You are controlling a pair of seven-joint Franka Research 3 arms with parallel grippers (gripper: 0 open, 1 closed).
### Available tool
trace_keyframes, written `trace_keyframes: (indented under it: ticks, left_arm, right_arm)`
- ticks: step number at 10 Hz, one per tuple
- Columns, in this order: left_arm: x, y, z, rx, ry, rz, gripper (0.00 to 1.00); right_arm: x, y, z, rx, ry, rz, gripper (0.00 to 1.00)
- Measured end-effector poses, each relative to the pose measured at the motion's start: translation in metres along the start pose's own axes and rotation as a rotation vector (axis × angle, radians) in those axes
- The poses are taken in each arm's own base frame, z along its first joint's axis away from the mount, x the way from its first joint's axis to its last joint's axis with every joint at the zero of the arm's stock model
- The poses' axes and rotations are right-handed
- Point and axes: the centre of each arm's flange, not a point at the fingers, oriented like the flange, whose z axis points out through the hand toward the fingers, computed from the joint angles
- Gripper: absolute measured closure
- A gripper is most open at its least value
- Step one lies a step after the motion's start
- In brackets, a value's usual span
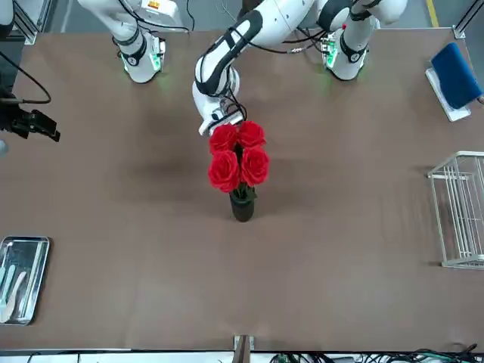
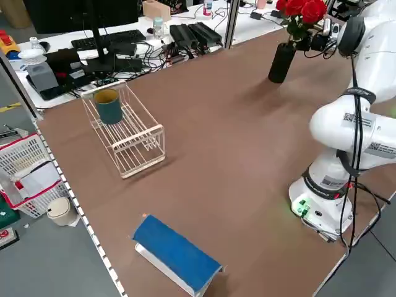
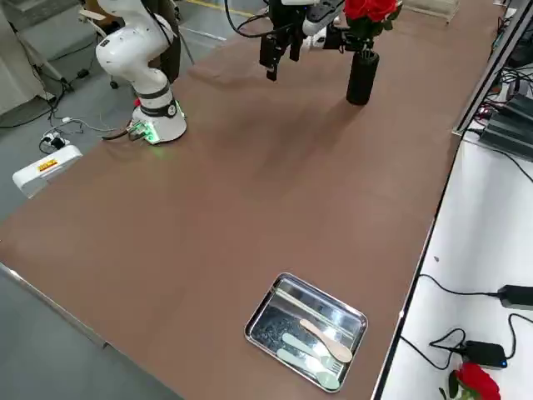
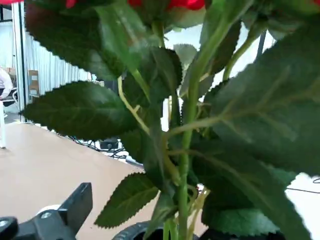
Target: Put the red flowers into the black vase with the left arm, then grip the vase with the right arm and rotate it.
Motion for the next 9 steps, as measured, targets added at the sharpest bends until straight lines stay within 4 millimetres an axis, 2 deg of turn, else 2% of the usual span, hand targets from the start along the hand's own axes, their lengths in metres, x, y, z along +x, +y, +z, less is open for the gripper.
trace_keyframes:
  ticks: [7, 9]
  left_arm:
    - [0.002, 0.004, -0.032, -0.036, -0.031, -0.009, 0.00]
    - [0.002, 0.004, -0.028, -0.029, -0.027, -0.010, 0.00]
  right_arm:
    - [0.000, 0.000, 0.000, 0.000, 0.000, 0.000, 0.00]
    - [0.000, 0.000, 0.000, 0.000, 0.000, 0.000, 0.00]
